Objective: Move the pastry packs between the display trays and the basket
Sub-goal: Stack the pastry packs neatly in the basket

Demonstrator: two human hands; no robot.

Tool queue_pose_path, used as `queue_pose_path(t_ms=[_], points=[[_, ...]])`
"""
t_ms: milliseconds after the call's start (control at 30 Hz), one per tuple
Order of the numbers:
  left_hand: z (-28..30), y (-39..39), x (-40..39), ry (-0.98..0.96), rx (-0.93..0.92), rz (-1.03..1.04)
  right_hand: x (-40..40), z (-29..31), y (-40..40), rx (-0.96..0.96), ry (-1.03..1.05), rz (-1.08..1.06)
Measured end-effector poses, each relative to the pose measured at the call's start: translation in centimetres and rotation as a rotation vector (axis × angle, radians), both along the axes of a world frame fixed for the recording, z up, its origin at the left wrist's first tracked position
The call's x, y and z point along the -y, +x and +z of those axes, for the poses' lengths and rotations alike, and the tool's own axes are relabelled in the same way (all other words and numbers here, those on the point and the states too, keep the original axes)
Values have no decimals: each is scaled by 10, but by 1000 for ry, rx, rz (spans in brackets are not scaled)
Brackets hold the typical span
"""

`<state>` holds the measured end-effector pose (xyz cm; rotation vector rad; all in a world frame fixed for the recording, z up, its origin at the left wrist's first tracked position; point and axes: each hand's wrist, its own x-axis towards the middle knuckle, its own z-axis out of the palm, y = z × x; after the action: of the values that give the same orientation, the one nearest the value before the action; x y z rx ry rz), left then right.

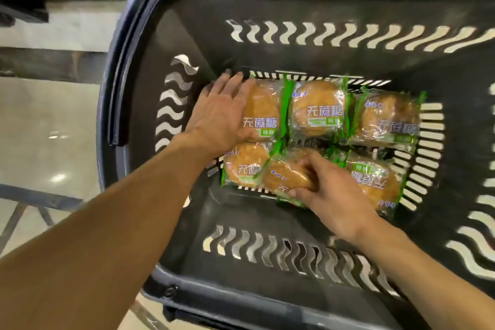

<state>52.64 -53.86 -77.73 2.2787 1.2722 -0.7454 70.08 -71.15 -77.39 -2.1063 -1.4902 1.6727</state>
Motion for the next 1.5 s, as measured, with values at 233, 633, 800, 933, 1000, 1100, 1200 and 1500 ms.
queue_pose_path(t_ms=[233,633,800,933,1000,1100,1200,1500], points=[[7,16,10,134,-168,-178,14,31,77,-10,-24,-311],[100,-3,40,51,119,116,-1,116,70,-119,86,-321],[295,-33,35,175,479,357,-38,277,61,-130,268,-220],[467,-83,25,299,677,473,-78,444,45,-145,443,-196],[558,-116,16,414,762,502,-99,541,18,-155,588,-167],[661,-180,4,580,878,524,-125,648,-33,-144,762,-125],[735,-253,-18,680,983,514,-151,729,-94,-121,889,-58],[847,-400,-119,629,1327,454,-254,861,-275,-127,1081,-70]])
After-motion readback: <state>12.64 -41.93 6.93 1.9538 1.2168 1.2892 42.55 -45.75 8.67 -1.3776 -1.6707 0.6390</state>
